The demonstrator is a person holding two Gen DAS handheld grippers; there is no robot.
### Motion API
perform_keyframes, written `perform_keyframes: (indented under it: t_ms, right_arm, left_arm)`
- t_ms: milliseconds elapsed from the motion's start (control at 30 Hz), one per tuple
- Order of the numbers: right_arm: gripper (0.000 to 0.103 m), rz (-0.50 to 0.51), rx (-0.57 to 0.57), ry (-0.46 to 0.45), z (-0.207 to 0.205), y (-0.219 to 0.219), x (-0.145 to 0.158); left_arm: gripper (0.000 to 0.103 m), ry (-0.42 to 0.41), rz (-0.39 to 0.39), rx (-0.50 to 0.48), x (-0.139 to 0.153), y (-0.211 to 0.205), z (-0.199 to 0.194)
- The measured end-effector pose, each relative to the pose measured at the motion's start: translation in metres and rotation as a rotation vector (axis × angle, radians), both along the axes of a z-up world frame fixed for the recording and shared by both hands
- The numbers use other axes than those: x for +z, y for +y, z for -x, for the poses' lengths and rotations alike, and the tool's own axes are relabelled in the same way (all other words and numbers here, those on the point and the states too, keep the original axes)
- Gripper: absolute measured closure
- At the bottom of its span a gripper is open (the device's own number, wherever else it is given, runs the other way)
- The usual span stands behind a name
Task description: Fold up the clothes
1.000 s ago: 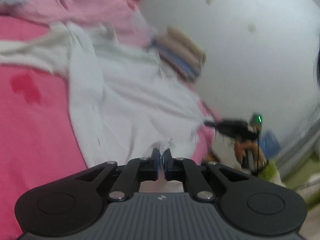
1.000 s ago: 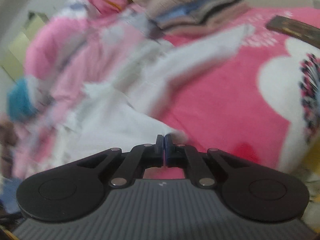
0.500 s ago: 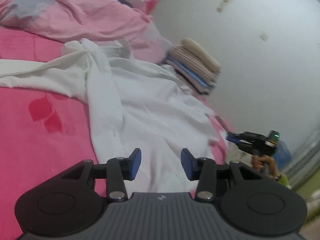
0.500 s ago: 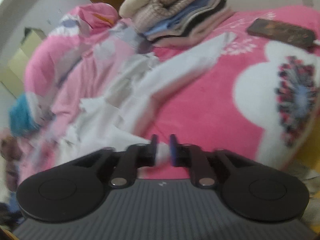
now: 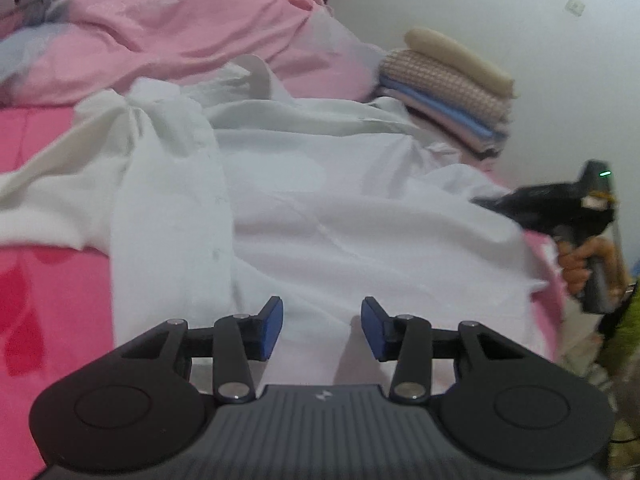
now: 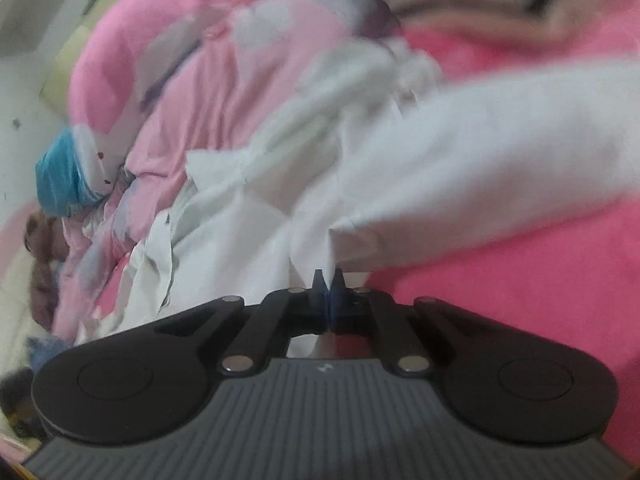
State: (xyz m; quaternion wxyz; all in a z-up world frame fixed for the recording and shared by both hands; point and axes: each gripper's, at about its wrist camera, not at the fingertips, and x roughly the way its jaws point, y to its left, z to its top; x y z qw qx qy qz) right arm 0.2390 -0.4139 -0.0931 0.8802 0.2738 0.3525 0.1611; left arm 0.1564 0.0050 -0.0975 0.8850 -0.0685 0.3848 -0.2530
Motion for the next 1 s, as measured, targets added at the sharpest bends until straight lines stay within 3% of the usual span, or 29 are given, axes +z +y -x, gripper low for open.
perform_keyframes:
  t_ms: [167, 300, 333, 367, 400, 433, 600, 733, 867, 1000]
  right_arm:
    - [0.103, 0.044, -0.323, 0.057, -0.004, -0.07, -0.014]
    - [0.097, 0.012, -0.371, 0.099, 0.009, -0.09, -0.01]
    - [0.088, 0.037, -0.359, 0.104, 0.013, -0.087, -0.003]
    - [0.07, 0.068, -0.345, 0.107, 0.018, -0.085, 0.005]
    - [0.06, 0.1, -0.331, 0.109, 0.023, -0.083, 0.013]
    - [0.049, 0.151, -0.311, 0.104, 0.028, -0.079, 0.023]
    - [0.048, 0.475, -0.145, 0.044, 0.051, -0.044, 0.076]
    - [0.043, 0.458, 0.092, -0.127, 0.043, 0.011, 0.11]
    - [0.039, 0.549, 0.314, -0.254, -0.001, 0.091, 0.109]
    - [0.039, 0.644, 0.455, -0.29, -0.067, 0.161, 0.08]
  left_arm:
    - [0.061, 0.011, -0.004, 0.046, -0.003, 0.016, -0.005]
    - [0.061, 0.002, 0.015, 0.078, 0.002, 0.025, -0.008]
    - [0.061, -0.005, 0.026, 0.085, 0.004, 0.028, -0.009]
    - [0.06, -0.012, 0.037, 0.092, 0.006, 0.03, -0.01]
    - [0.06, -0.019, 0.048, 0.099, 0.008, 0.032, -0.011]
    - [0.06, -0.028, 0.057, 0.107, 0.01, 0.033, -0.013]
    - [0.06, -0.083, 0.03, 0.161, 0.009, 0.03, -0.03]
    - [0.06, -0.131, 0.009, 0.239, 0.004, 0.031, -0.044]
    - [0.06, -0.155, 0.007, 0.351, -0.01, 0.038, -0.053]
    - [0.06, -0.136, 0.073, 0.388, -0.019, 0.054, -0.056]
